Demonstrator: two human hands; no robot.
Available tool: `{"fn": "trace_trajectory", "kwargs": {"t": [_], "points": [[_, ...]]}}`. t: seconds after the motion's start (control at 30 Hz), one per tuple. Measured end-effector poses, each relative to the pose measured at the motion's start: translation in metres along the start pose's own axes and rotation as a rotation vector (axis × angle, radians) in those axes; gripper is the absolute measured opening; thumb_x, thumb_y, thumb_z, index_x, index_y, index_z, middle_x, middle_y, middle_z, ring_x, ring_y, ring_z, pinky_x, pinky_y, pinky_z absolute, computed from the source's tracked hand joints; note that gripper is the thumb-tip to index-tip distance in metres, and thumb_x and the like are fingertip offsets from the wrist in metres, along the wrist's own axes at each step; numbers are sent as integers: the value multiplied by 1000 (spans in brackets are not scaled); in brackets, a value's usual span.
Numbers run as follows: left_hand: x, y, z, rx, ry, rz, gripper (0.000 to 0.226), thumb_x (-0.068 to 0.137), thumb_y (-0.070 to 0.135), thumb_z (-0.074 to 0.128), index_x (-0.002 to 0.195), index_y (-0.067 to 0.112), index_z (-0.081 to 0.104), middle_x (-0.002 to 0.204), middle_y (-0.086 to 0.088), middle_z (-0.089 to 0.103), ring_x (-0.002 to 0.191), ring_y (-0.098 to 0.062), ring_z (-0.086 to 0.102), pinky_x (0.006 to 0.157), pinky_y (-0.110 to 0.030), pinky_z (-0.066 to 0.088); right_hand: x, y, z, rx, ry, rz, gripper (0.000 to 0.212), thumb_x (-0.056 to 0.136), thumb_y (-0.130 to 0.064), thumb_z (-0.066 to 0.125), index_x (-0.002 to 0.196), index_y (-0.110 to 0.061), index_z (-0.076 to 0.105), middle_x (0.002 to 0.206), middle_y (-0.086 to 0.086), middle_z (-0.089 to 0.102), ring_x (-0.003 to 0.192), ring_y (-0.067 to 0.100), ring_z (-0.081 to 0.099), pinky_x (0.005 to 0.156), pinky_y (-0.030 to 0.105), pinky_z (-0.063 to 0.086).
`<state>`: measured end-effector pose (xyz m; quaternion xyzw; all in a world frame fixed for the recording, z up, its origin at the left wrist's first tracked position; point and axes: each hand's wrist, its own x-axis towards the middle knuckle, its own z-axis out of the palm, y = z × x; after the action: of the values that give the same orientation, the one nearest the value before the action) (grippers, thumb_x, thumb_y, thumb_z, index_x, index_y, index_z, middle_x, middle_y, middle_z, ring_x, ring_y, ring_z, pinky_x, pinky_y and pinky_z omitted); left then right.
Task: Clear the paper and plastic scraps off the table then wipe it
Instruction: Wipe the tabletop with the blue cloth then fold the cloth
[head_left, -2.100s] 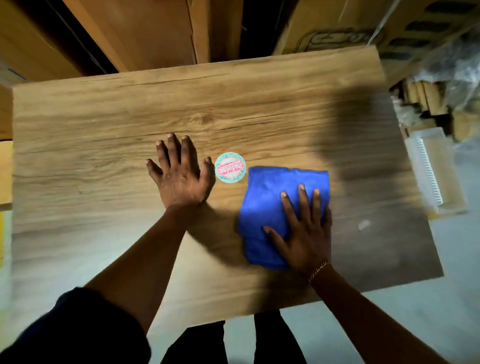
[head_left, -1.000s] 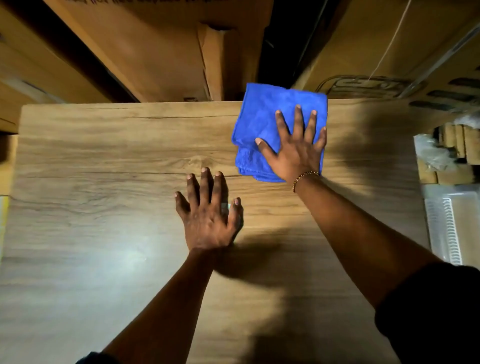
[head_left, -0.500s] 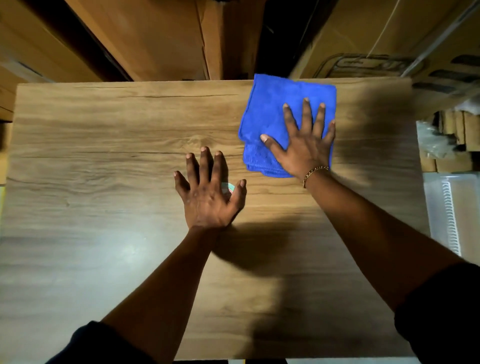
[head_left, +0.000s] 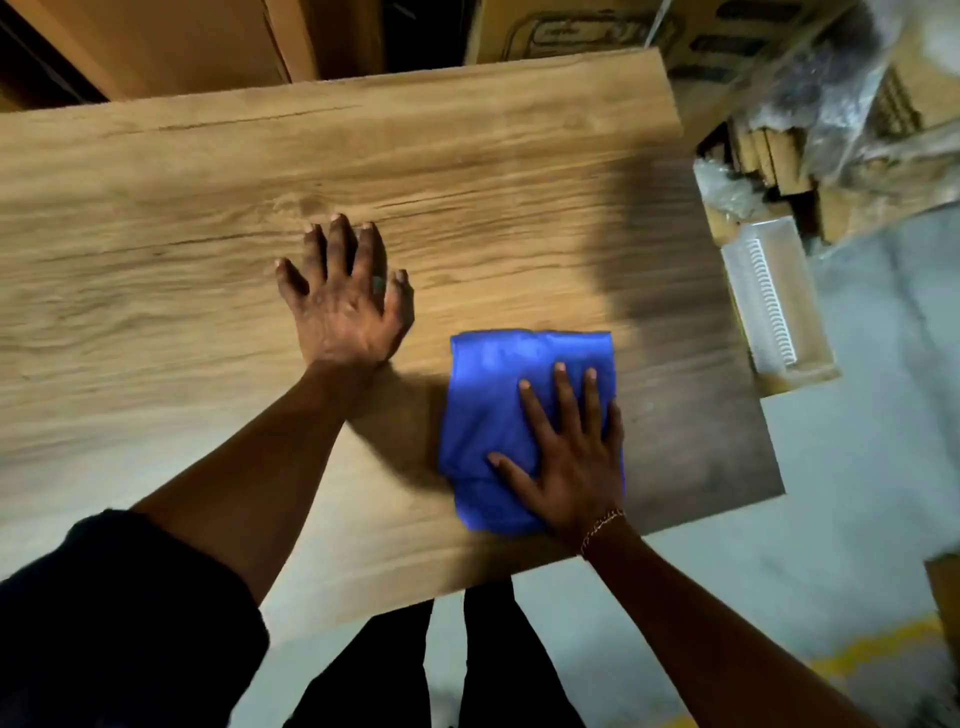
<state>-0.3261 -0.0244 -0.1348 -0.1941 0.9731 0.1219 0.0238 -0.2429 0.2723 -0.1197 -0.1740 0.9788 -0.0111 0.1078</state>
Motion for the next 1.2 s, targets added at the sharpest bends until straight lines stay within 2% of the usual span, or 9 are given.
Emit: {"fn": "trace_trajectory", "kwargs": {"t": [0.17,0.33,0.47,0.63,0.83,0.9,1.03,1.2], "points": [[8,11,-3,-17,-59,-42,75,97,57,26,163,19,27,173,-16,15,159,-42,5,121,-74,2,-76,16,17,17,78,-17,90,85,-80,51,156,-28,40,169,10,24,156,39,16,116,65,25],[10,24,-1,-16,-44,-84,74,98,55,31,160,14,31,172,-16,16,159,-41,6,120,-75,3,-63,15,16,8,72,21,91,83,-82,51,157,-29,38,168,13,23,156,43,16,115,65,24],[11,23,1,-44,-9,-86,75,101,61,29,163,19,26,174,-13,11,161,-36,2,121,-74,0,7,19,3,30,32,84,92,85,-85,39,161,-36,24,172,9,11,158,40,6,118,64,17],[11,23,3,-55,16,-106,76,99,63,33,163,22,28,174,-11,13,161,-35,5,122,-72,3,119,29,-18,-1,78,10,90,84,-88,35,157,-36,34,170,9,19,157,40,14,116,63,23],[12,23,3,-31,16,-140,77,97,66,37,162,25,31,173,-8,16,161,-33,7,122,-69,8,231,20,-35,-18,130,-46,90,84,-90,30,158,-38,31,170,6,21,156,39,16,117,64,22],[13,23,2,-19,9,-148,78,97,67,39,162,25,30,173,-8,16,161,-32,6,122,-69,9,270,15,-41,3,96,-66,92,83,-90,27,159,-38,28,171,6,18,157,40,12,117,67,22],[12,25,0,-22,7,-157,79,97,66,47,163,27,29,173,-7,16,161,-31,6,123,-68,8,348,6,-57,67,76,-84,97,82,-94,16,159,-36,28,171,8,16,156,43,7,120,70,15],[12,23,0,-31,14,-160,83,93,70,49,162,29,30,173,-7,19,161,-31,8,122,-66,9,418,-5,-79,76,54,-56,93,82,-92,23,157,-38,29,169,4,23,157,37,7,121,66,9]]}}
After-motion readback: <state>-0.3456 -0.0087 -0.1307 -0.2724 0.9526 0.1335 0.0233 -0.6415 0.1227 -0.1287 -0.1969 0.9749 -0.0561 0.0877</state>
